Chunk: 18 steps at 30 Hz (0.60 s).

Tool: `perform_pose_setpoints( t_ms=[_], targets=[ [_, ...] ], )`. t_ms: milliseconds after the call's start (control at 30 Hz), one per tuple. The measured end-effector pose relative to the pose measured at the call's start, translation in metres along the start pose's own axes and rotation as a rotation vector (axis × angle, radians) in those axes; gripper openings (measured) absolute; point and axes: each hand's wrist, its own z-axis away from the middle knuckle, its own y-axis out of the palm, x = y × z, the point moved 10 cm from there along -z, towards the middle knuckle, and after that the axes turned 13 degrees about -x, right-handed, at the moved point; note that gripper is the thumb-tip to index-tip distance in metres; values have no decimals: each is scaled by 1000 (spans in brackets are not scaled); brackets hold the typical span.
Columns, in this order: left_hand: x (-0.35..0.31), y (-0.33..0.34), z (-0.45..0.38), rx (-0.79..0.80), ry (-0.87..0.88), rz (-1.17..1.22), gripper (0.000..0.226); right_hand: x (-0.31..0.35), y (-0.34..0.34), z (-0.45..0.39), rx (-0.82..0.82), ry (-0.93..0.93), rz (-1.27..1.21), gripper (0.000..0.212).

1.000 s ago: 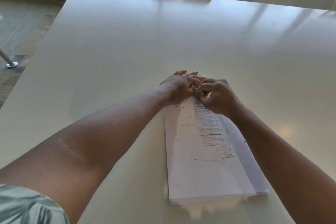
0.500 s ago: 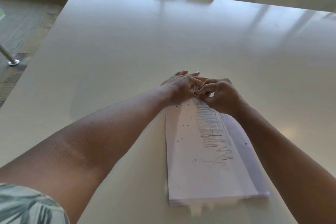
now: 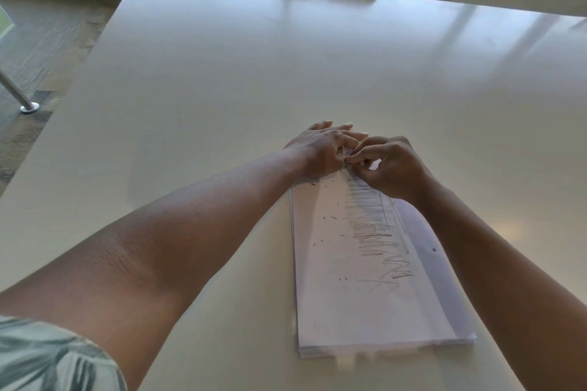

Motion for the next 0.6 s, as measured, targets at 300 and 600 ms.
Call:
perform_pose_setpoints(
  t_ms=[300,600],
  targets=[
    [0,-7,1,-48,-39,25,64,12,0,22,240,-6,-104,12],
    [-1,0,0,7,-1,-19,45,5,1,-2,53,-29,6,12]
  ],
)
